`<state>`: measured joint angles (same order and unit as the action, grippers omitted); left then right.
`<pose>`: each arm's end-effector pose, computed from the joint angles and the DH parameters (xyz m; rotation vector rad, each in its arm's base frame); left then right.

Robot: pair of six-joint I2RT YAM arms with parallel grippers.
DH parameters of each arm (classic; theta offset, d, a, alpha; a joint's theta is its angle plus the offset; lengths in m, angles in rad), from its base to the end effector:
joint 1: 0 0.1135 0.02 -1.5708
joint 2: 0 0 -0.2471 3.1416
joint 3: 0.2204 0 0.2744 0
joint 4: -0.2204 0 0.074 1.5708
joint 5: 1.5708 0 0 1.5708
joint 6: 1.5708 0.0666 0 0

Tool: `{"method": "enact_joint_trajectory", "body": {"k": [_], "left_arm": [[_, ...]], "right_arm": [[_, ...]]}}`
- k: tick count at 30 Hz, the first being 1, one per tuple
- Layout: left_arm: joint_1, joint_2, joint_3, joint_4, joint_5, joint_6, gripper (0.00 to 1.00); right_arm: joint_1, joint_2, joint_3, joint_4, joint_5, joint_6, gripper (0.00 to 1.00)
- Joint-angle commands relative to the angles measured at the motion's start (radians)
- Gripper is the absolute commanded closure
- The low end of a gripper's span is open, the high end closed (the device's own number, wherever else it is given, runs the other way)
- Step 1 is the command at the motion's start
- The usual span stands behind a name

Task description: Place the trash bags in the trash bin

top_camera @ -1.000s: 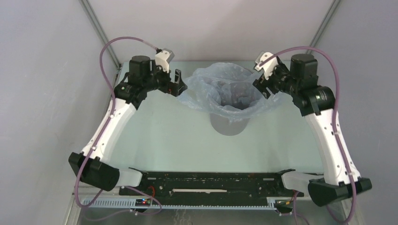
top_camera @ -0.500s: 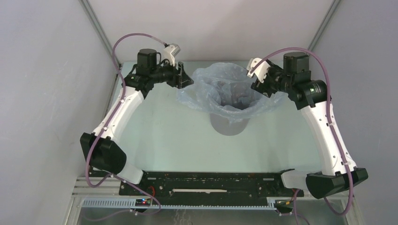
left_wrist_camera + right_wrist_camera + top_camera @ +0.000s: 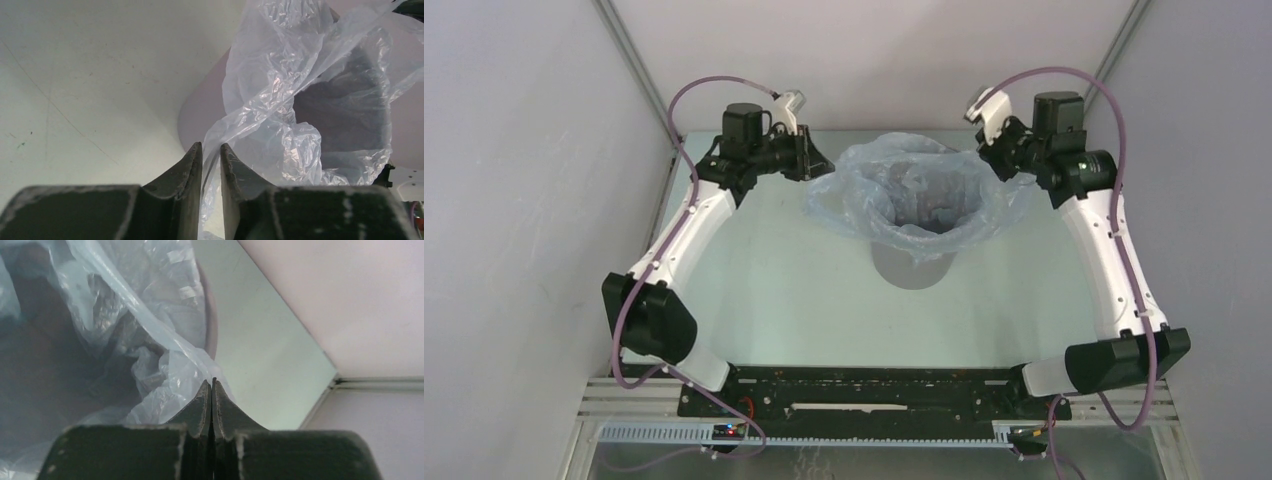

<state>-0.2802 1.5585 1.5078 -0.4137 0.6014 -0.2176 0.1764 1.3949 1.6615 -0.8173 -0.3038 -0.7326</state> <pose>0.3766 -0.1476 0.3492 0.4527 2.0198 -0.9203 0.3278 0.0787 0.4132 -1.0763 1.7958 -0.0133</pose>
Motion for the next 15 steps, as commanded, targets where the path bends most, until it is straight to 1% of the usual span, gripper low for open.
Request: {"method": "enact_joint_trajectory", "body": {"k": [1, 4, 5, 7, 11, 12, 14, 15], "left_arm": [[0.004, 0.014, -0.018, 0.096, 0.004, -0.133, 0.79], [0.004, 0.008, -0.054, 0.187, 0.031, -0.204, 0.82], [0.004, 0.009, -0.062, 0.21, 0.035, -0.22, 0.86], [0.003, 0.021, -0.061, 0.229, 0.046, -0.239, 0.89], [0.004, 0.054, -0.039, 0.244, 0.066, -0.264, 0.9], [0.004, 0.062, -0.038, 0.255, 0.07, -0.277, 0.92], [0.004, 0.08, -0.036, 0.273, 0.07, -0.312, 0.99], [0.004, 0.09, -0.036, 0.283, 0.069, -0.33, 1.0]], "right_arm": [[-0.037, 0.036, 0.071, 0.04, -0.13, 0.177, 1.0], [-0.051, 0.047, 0.044, 0.109, -0.122, 0.283, 1.0], [-0.058, 0.052, 0.04, 0.128, -0.134, 0.315, 1.0], [-0.068, 0.072, 0.028, 0.165, -0.121, 0.387, 1.0], [-0.09, 0.128, 0.038, 0.187, -0.069, 0.513, 1.0], [-0.102, 0.144, 0.045, 0.19, -0.081, 0.546, 1.0], [-0.132, 0.18, 0.054, 0.203, -0.11, 0.618, 1.0], [-0.151, 0.198, 0.064, 0.206, -0.122, 0.657, 1.0]]}}
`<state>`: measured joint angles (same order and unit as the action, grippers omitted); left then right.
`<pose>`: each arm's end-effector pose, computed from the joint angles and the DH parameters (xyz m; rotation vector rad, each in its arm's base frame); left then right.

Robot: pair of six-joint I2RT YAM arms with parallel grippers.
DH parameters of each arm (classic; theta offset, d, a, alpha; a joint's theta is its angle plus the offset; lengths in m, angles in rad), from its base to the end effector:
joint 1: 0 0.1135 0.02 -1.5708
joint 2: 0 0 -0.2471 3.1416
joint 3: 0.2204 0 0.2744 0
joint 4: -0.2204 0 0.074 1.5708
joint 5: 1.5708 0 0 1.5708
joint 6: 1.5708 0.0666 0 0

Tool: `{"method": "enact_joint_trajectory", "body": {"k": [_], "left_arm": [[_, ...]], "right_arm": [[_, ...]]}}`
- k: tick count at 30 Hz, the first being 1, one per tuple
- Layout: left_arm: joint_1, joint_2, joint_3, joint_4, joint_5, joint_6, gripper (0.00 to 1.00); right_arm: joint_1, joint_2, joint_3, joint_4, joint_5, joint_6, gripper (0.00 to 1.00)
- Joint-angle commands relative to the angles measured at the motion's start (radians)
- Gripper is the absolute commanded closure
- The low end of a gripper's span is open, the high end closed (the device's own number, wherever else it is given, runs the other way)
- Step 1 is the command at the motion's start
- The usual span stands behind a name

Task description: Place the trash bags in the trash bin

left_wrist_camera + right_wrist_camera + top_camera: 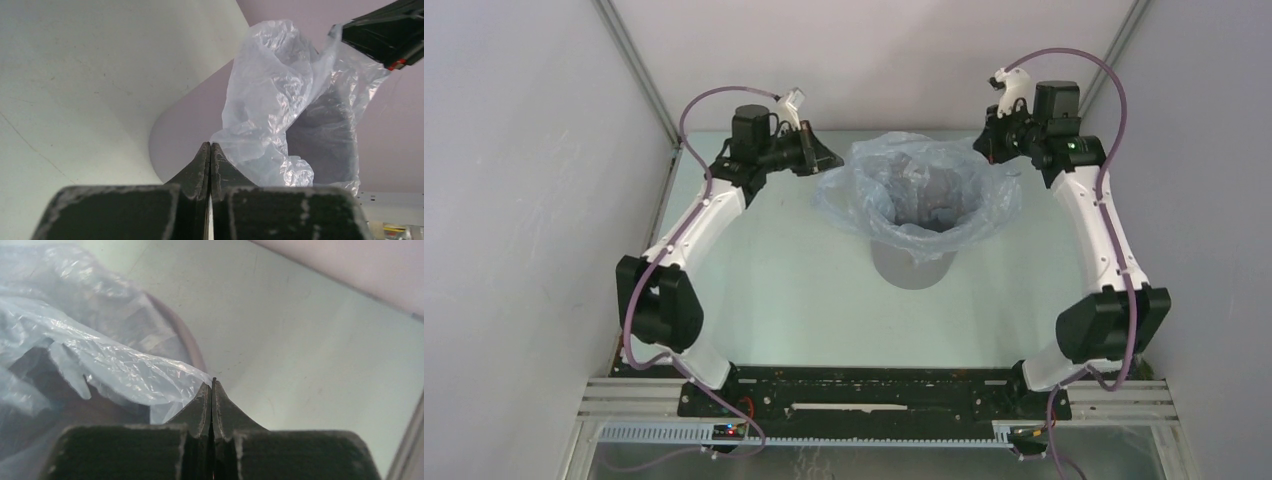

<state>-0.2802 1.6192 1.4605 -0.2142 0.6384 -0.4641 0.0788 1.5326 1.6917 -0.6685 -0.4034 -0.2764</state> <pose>0.3970 -0.1556 0.3308 0.2630 2.0124 -1.1009 0.3803 0.0563 0.3961 -0.5996 1.9591 0.2962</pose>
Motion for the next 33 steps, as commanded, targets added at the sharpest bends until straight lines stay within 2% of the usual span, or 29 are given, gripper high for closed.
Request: {"method": "enact_joint_trajectory", "body": {"k": [1, 5, 12, 15, 18, 22, 25, 33], "left_arm": [[0.003, 0.041, 0.012, 0.092, 0.033, -0.106, 1.0], [0.004, 0.09, 0.018, 0.109, 0.044, -0.216, 1.0], [0.005, 0.166, -0.025, 0.177, 0.128, -0.427, 1.0], [0.006, 0.164, -0.073, 0.292, 0.153, -0.508, 1.0], [0.006, 0.119, -0.121, 0.421, 0.131, -0.51, 1.0], [0.006, 0.03, -0.199, 0.677, 0.114, -0.529, 0.97], [0.009, 0.022, -0.194, 0.694, 0.079, -0.545, 1.0], [0.015, 0.125, -0.242, 0.702, 0.011, -0.864, 1.0]], "right_arm": [[-0.068, 0.081, 0.045, 0.054, -0.029, 0.238, 1.0], [-0.143, 0.164, 0.077, 0.054, -0.126, 0.383, 1.0], [-0.188, 0.237, 0.044, 0.052, -0.282, 0.51, 1.0], [-0.199, 0.273, 0.045, 0.019, -0.316, 0.569, 1.0], [-0.204, 0.311, 0.062, -0.01, -0.361, 0.599, 1.0], [-0.206, 0.321, 0.023, 0.072, -0.402, 0.7, 1.0], [-0.206, 0.333, 0.002, 0.111, -0.392, 0.778, 1.0], [-0.203, 0.344, -0.05, 0.084, -0.353, 0.841, 1.0]]}}
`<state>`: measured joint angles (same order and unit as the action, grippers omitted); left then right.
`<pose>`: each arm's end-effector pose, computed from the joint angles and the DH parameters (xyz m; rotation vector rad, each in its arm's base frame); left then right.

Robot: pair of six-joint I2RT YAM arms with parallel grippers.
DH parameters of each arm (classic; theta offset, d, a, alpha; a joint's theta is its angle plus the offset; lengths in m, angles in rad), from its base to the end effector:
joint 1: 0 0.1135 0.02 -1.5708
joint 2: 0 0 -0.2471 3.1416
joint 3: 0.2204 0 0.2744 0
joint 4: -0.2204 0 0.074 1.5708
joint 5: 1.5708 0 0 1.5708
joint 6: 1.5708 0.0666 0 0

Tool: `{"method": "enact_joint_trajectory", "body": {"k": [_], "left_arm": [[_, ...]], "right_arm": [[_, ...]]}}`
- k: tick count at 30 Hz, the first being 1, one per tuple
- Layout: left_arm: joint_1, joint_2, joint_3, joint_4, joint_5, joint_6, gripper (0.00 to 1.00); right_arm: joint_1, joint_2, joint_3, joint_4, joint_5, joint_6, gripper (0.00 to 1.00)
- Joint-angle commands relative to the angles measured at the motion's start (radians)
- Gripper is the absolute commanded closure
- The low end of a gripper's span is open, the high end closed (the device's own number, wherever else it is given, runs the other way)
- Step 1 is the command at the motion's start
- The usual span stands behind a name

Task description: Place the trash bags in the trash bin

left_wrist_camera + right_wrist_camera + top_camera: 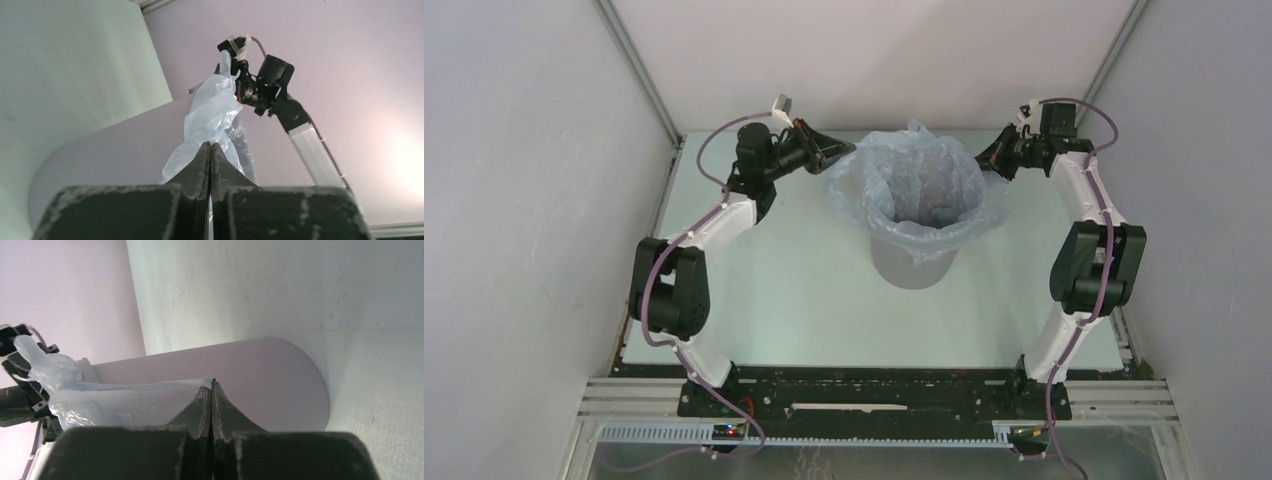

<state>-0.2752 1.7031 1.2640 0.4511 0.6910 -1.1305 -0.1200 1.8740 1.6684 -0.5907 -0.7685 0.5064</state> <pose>0.4175 -0.1620 0.3004 -0.1421 1.8116 -1.5859 0.4557 -0.0083 0.2663 0.3486 2.3102 1.0953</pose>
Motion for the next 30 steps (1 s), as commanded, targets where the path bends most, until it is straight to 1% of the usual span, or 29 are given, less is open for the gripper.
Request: {"method": "enact_joint_trajectory", "body": {"k": [1, 3, 5, 11, 17, 19, 21, 22, 24, 27, 30], "left_arm": [[0.01, 0.062, -0.052, 0.033, -0.03, -0.226, 1.0], [0.008, 0.085, -0.057, 0.017, -0.013, -0.268, 1.0], [0.008, 0.091, -0.064, -0.013, -0.018, -0.277, 1.0], [0.007, 0.097, -0.071, -0.152, -0.055, -0.187, 1.0], [0.005, 0.102, -0.103, -0.149, -0.026, -0.152, 1.0], [0.005, 0.075, -0.13, -0.138, -0.017, -0.15, 1.0], [0.007, 0.051, -0.144, -0.161, 0.0, -0.131, 0.99], [0.008, 0.037, -0.148, -0.186, 0.005, -0.109, 0.99], [0.01, 0.011, -0.131, -0.298, -0.001, -0.014, 0.99], [0.013, -0.02, -0.074, -0.531, -0.042, 0.161, 0.97], [0.013, -0.042, -0.007, -0.696, -0.087, 0.284, 0.9]], "right_arm": [[-0.004, -0.001, -0.036, 0.004, 0.019, 0.055, 1.0], [-0.004, -0.007, -0.053, 0.001, 0.029, 0.049, 1.0], [-0.004, -0.01, -0.068, -0.01, 0.043, 0.039, 1.0], [-0.001, -0.01, -0.129, -0.005, 0.048, 0.027, 1.0], [0.0, -0.015, -0.17, -0.008, 0.032, 0.006, 1.0], [0.0, -0.032, -0.18, -0.008, 0.02, 0.001, 1.0], [0.0, -0.052, -0.198, -0.005, 0.009, -0.003, 1.0], [-0.002, -0.062, -0.208, -0.006, 0.01, -0.009, 0.98], [-0.01, -0.084, -0.224, -0.027, 0.043, -0.029, 0.94], [-0.014, -0.129, -0.234, -0.053, 0.092, -0.049, 0.87], [-0.013, -0.175, -0.228, -0.092, 0.159, -0.05, 0.78]]}}
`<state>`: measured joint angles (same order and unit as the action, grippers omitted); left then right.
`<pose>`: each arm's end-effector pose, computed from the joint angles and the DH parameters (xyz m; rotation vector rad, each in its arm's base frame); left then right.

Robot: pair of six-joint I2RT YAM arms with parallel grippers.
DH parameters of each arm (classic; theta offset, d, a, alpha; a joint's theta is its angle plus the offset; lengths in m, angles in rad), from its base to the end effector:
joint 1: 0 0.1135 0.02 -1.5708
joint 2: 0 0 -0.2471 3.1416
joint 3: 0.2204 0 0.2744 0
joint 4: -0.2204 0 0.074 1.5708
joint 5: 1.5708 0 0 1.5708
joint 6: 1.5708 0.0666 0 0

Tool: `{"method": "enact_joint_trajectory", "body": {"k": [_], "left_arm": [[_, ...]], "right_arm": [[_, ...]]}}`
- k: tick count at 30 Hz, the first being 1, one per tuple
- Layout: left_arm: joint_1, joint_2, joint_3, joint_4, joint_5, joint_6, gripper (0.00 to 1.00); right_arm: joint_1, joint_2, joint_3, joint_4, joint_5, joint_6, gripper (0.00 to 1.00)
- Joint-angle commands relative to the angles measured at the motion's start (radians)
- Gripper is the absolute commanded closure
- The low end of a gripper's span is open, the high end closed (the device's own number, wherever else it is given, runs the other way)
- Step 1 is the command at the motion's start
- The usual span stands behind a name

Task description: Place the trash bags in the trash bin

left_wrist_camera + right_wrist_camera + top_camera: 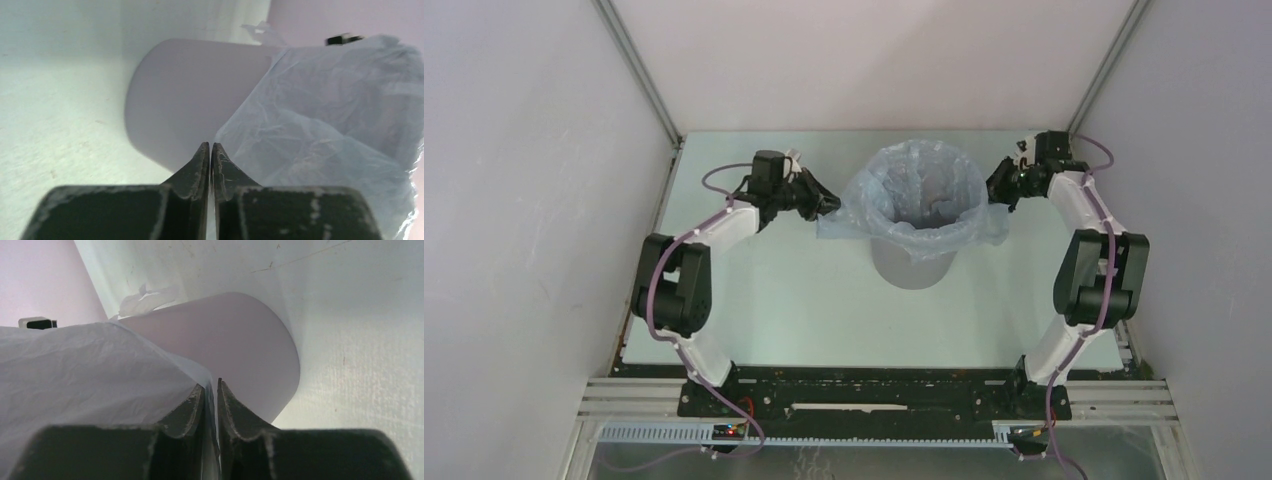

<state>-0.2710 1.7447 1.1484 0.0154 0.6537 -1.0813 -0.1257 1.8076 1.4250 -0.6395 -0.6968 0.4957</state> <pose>0.3977 -0.1525 0.1865 -0.5339 2.3418 -1.4228 0.4161 -0.0095 0.2027 0.5300 2.5007 1.0396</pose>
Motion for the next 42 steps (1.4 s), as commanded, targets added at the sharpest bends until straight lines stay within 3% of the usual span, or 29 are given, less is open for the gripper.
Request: {"method": "enact_joint_trajectory", "body": {"k": [1, 2, 3, 4, 5, 8, 11, 17, 23, 29, 31, 33, 34, 42], "left_arm": [[0.009, -0.092, 0.127, -0.298, -0.061, 0.257, 0.86], [0.009, -0.1, 0.143, -0.323, -0.068, 0.273, 0.79], [0.008, -0.108, 0.159, -0.35, -0.078, 0.284, 0.7], [0.009, -0.118, 0.176, -0.375, -0.088, 0.295, 0.61], [0.01, -0.129, 0.191, -0.398, -0.095, 0.307, 0.52], [0.015, -0.167, 0.242, -0.504, -0.162, 0.353, 0.35], [0.026, -0.189, 0.264, -0.589, -0.217, 0.374, 0.1], [0.027, -0.281, 0.169, -0.588, -0.215, 0.343, 0.02], [0.021, -0.368, 0.026, -0.513, -0.169, 0.277, 0.0], [-0.031, -0.356, -0.144, -0.264, -0.065, 0.108, 0.19], [-0.04, -0.333, -0.167, -0.239, -0.073, 0.098, 0.32], [-0.045, -0.286, -0.169, -0.229, -0.069, 0.102, 0.49], [-0.046, -0.262, -0.165, -0.224, -0.066, 0.105, 0.55], [-0.089, -0.112, -0.097, -0.223, -0.089, 0.142, 0.98]], "right_arm": [[-0.007, -0.121, 0.017, -0.047, 0.107, -0.032, 0.75], [-0.006, -0.132, 0.024, -0.067, 0.109, -0.029, 0.72], [-0.005, -0.142, 0.035, -0.091, 0.114, -0.029, 0.62], [-0.005, -0.149, 0.052, -0.126, 0.128, -0.03, 0.44], [-0.005, -0.155, 0.074, -0.167, 0.148, -0.03, 0.33], [-0.021, -0.185, 0.123, -0.257, 0.192, -0.018, 0.2], [-0.047, -0.197, 0.179, -0.369, 0.205, -0.03, 0.15], [-0.064, -0.333, 0.118, -0.448, 0.323, -0.096, 0.1], [-0.071, -0.454, -0.07, -0.387, 0.214, -0.089, 0.12], [-0.071, -0.505, -0.2, -0.303, 0.147, -0.114, 0.31], [-0.071, -0.508, -0.241, -0.254, 0.135, -0.109, 0.43], [-0.071, -0.501, -0.275, -0.215, 0.135, -0.1, 0.65], [-0.069, -0.494, -0.288, -0.2, 0.138, -0.099, 0.7], [-0.068, -0.421, -0.368, -0.098, 0.158, -0.127, 0.97]]}}
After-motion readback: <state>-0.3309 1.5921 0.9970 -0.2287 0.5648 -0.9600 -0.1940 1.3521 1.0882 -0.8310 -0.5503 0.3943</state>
